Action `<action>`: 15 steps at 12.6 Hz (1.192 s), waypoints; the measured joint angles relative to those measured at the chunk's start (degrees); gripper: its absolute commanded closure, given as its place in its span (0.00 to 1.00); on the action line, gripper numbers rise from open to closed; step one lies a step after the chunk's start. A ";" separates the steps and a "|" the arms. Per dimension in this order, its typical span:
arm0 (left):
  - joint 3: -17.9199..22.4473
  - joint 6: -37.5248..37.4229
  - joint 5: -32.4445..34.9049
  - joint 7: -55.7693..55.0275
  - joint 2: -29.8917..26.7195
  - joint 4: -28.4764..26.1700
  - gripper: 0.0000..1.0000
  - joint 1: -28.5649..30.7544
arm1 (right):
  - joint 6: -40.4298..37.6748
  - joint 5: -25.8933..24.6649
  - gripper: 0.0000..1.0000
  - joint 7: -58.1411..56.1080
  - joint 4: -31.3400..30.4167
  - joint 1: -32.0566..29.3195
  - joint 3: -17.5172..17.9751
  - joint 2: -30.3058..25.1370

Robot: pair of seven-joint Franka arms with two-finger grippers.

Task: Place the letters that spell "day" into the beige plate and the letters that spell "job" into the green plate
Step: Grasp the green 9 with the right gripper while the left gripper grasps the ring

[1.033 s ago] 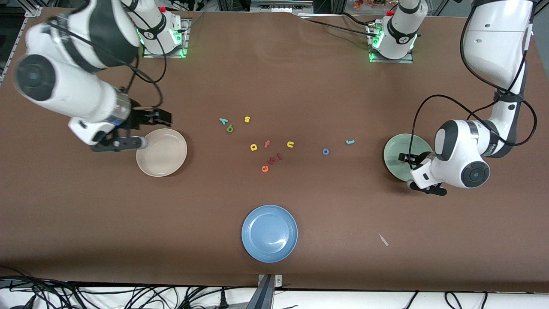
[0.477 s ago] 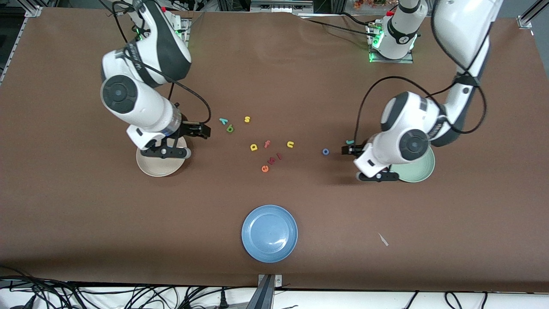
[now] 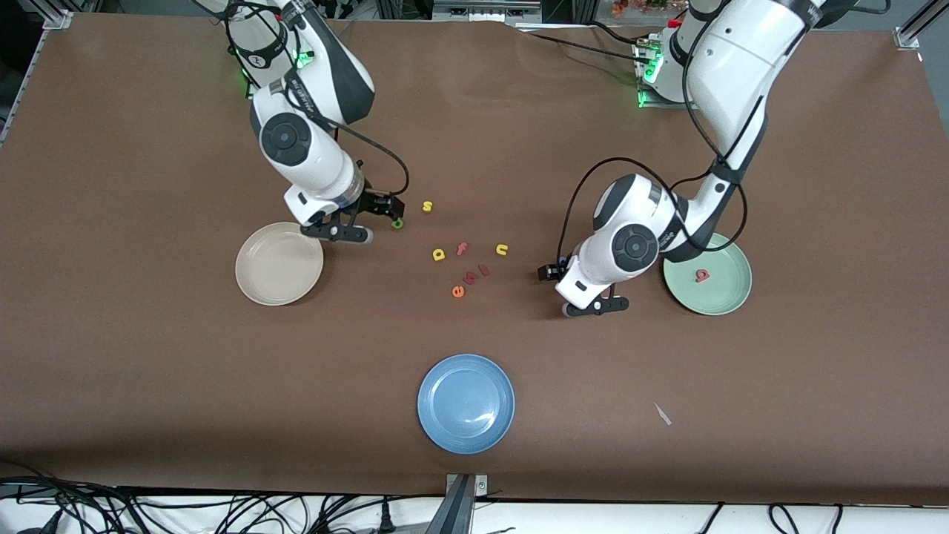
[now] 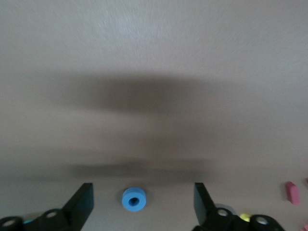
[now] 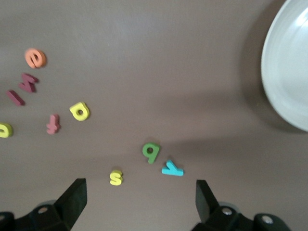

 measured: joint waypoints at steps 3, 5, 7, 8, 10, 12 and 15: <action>0.11 0.03 0.82 -0.95 1.03 -0.02 0.25 -0.24 | 8.32 -0.07 0.00 2.95 -6.08 -0.13 2.51 0.16; 0.11 -0.02 2.07 -2.41 1.53 -0.02 0.25 -0.48 | 11.26 -1.54 0.00 3.58 -8.33 -0.16 3.45 1.44; 0.11 -0.19 2.10 -2.85 1.98 -0.05 0.25 -0.84 | 13.52 -6.49 0.00 7.00 -8.70 -0.16 4.12 3.84; 0.11 -0.31 2.11 -3.01 2.15 -0.05 0.28 -0.94 | 14.83 -9.13 0.00 9.28 -8.75 -0.17 4.40 5.27; 0.11 -1.39 2.11 -3.16 2.21 -0.06 0.36 -0.98 | 17.85 -12.77 0.00 12.74 -8.74 -0.16 4.86 7.96; 0.11 -4.73 2.11 -3.25 2.20 -0.06 0.43 -0.99 | 19.09 -13.55 0.00 13.39 -8.28 -0.20 4.90 9.29; 0.08 -5.83 2.11 -3.31 2.04 0.14 0.47 -1.01 | 20.12 -13.97 0.05 13.40 -7.31 -0.26 4.90 10.47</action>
